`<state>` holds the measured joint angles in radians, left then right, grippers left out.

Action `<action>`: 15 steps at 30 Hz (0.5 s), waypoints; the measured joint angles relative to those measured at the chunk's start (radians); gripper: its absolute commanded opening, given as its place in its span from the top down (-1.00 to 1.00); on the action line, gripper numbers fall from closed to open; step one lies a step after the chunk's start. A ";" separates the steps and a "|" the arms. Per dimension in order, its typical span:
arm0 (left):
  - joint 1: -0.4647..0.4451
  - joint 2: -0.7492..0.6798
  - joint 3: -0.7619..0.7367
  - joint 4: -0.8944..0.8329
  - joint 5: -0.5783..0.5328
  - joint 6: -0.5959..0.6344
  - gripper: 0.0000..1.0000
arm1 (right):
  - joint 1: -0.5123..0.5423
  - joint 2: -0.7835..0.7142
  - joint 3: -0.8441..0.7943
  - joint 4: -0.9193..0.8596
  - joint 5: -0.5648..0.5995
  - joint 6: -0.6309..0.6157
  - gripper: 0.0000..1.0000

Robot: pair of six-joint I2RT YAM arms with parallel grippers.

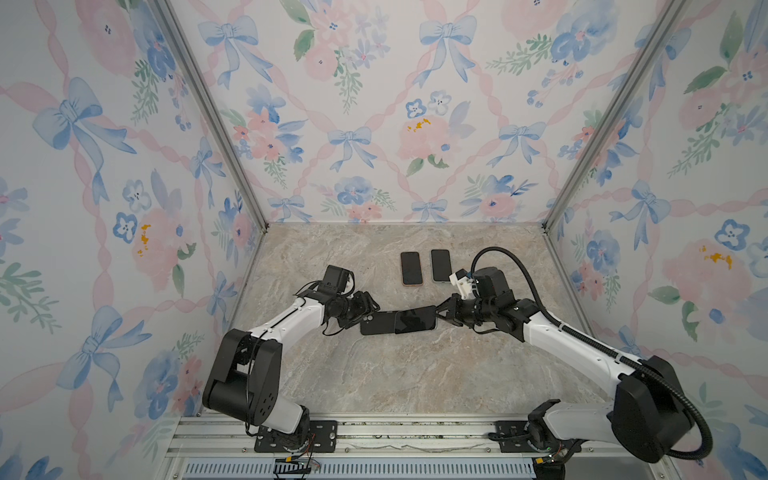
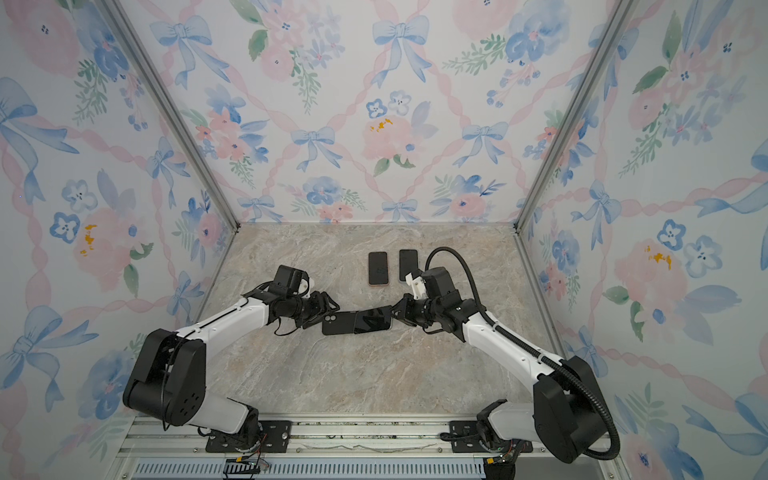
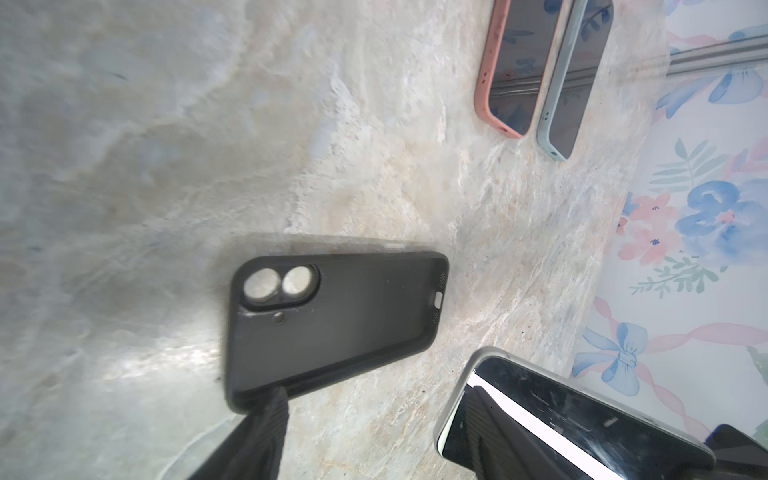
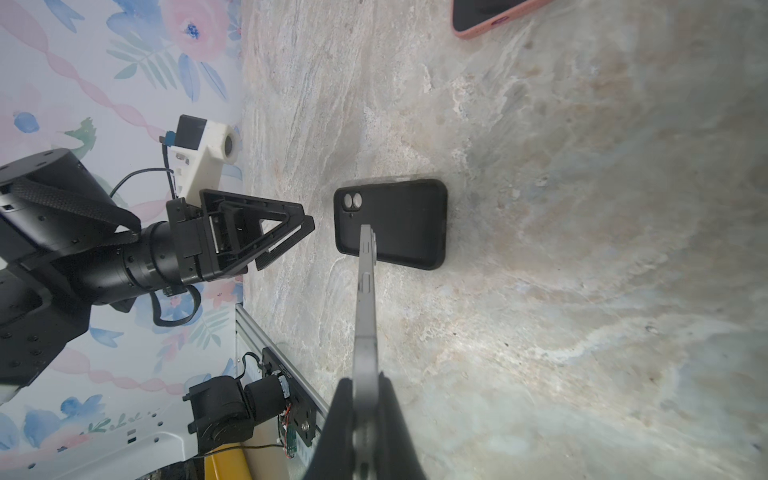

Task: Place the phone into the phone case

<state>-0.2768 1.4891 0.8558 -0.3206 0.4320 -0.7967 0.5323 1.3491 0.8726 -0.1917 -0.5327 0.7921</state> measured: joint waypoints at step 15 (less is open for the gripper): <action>0.131 0.107 -0.006 -0.017 0.068 0.079 -0.37 | 0.052 0.292 0.207 0.079 -0.072 0.005 1.00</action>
<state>-0.1459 1.5963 0.8501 -0.3378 0.4995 -0.7174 0.5846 1.6413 1.0794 -0.1123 -0.6044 0.7971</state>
